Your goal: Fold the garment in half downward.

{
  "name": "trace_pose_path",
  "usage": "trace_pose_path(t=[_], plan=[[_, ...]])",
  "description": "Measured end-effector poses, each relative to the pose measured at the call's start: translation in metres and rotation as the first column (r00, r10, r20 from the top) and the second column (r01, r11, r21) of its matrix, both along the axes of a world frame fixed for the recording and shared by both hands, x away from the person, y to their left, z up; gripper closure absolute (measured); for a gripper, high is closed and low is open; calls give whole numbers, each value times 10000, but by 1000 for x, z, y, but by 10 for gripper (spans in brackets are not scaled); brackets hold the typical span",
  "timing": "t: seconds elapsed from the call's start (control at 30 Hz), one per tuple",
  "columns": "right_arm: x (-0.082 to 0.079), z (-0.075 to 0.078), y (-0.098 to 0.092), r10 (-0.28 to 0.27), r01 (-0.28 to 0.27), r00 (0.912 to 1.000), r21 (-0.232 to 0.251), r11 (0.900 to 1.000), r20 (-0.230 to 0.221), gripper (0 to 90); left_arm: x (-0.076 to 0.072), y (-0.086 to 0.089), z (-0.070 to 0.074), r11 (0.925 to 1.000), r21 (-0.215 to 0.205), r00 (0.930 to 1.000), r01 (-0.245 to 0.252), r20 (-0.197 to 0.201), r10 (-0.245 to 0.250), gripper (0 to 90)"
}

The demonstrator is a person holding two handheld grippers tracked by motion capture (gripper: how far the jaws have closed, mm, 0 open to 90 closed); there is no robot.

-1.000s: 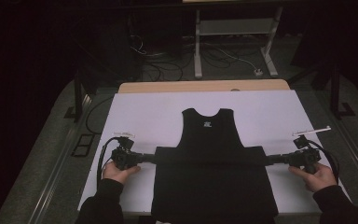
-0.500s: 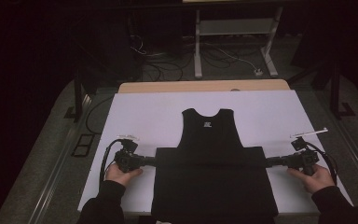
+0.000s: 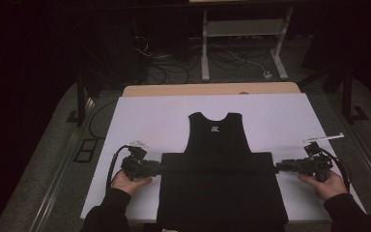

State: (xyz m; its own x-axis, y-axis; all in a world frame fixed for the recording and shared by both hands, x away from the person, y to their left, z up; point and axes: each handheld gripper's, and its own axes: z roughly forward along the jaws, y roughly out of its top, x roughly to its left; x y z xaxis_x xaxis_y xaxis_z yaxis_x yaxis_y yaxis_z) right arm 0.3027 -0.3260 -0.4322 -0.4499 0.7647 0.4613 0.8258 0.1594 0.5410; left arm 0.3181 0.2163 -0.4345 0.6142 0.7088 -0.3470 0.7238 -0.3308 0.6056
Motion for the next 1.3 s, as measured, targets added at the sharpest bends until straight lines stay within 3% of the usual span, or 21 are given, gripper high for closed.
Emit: trace_pose_path(t=[0.2, 0.4, 0.47, 0.63, 0.73, 1.3], plan=[[1, 2, 3, 183, -178, 9996, -222, 9996, 232, 348, 3, 1, 5, 9998, -197, 9998, -94, 187, 98, 306], [2, 5, 4, 343, -341, 9982, -37, 9994, 491, 153, 3, -5, 6, 9999, -16, 9993, 170, 326, -170, 227], [3, 5, 4, 409, -409, 9977, -12, 9992, 537, 128, 4, -7, 7, 9995, 77, 9988, 309, 377, -312, 185], [6, 8, 6, 564, -555, 9954, -139, 9984, 776, 0, 8, -7, 10, 9988, -115, 9985, 485, 276, -482, 68], [9, 11, 9, 614, -599, 9934, -191, 9980, 967, 0, 11, -9, 10, 9980, -234, 9982, 592, 143, -589, 0], [24, 29, 18, 744, -716, 9876, -246, 9971, 1382, 0, 24, -19, 24, 9970, 267, 9958, 726, 539, -739, 0]])
